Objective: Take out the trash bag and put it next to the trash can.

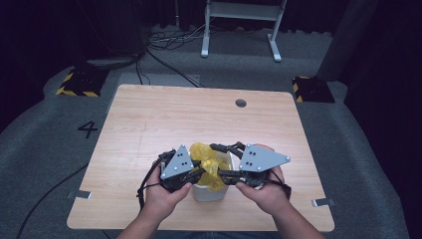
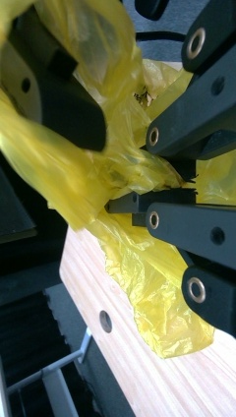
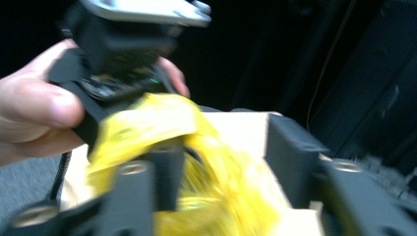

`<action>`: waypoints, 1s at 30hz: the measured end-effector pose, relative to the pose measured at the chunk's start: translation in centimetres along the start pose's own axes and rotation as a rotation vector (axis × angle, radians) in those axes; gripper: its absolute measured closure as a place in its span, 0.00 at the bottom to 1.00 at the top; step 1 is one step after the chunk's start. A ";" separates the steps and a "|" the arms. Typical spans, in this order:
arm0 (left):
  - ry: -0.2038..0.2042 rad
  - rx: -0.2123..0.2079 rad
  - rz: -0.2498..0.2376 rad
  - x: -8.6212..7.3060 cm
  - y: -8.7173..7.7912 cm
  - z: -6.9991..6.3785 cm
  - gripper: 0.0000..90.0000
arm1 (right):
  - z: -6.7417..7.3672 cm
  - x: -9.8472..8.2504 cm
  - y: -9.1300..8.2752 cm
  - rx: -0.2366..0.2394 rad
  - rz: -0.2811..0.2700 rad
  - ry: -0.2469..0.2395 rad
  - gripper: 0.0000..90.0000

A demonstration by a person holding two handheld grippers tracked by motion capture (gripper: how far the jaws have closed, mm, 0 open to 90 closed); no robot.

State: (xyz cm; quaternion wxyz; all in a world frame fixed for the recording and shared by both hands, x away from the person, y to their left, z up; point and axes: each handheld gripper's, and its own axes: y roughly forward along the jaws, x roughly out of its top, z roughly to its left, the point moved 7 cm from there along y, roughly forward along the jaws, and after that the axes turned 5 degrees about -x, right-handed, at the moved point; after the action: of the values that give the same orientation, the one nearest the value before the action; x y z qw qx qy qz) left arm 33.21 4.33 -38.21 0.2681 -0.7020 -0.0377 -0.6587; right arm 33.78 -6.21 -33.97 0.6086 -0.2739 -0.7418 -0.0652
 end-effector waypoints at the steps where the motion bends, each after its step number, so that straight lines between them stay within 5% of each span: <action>1: -0.005 -0.004 -0.004 0.1 -0.1 -0.1 0.96 | -0.5 -0.2 -0.4 0.005 0.006 0.029 0.43; 6: 0.013 0.007 -0.022 1.1 -0.5 0.0 0.96 | -2.8 -1.7 -3.2 -0.020 0.011 0.134 0.37; 12: 0.013 0.022 -0.058 1.9 -1.1 0.2 0.96 | -4.0 -4.0 -5.2 -0.068 0.054 0.171 0.35; 19: 0.007 0.030 -0.077 2.8 -1.4 0.5 0.96 | -0.9 -5.3 -3.6 0.080 0.127 0.154 0.28; 23: 0.012 0.013 -0.074 3.2 -1.5 0.4 0.96 | 0.0 -5.9 -1.9 0.074 0.167 0.109 0.24; 25: 0.016 0.009 -0.069 3.2 -1.6 0.4 0.96 | -0.1 -6.2 -1.2 0.064 0.186 0.126 0.24; 27: 0.017 0.008 -0.069 3.2 -1.7 0.4 0.96 | -0.4 -6.3 -0.5 0.052 0.204 0.144 0.29; 28: 0.019 0.011 -0.065 3.2 -1.8 0.5 0.96 | -0.5 -6.3 -0.3 0.046 0.218 0.147 0.42; 30: 0.014 0.018 -0.061 3.1 -2.0 0.5 0.95 | -0.7 -6.3 -0.1 0.032 0.249 0.073 0.74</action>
State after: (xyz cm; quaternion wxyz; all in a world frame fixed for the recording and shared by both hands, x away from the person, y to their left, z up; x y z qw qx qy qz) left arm 33.24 5.35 -34.66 0.2546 -0.6935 -0.0630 -0.6710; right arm 35.01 -8.60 -39.66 0.6427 -0.3518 -0.6805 0.0128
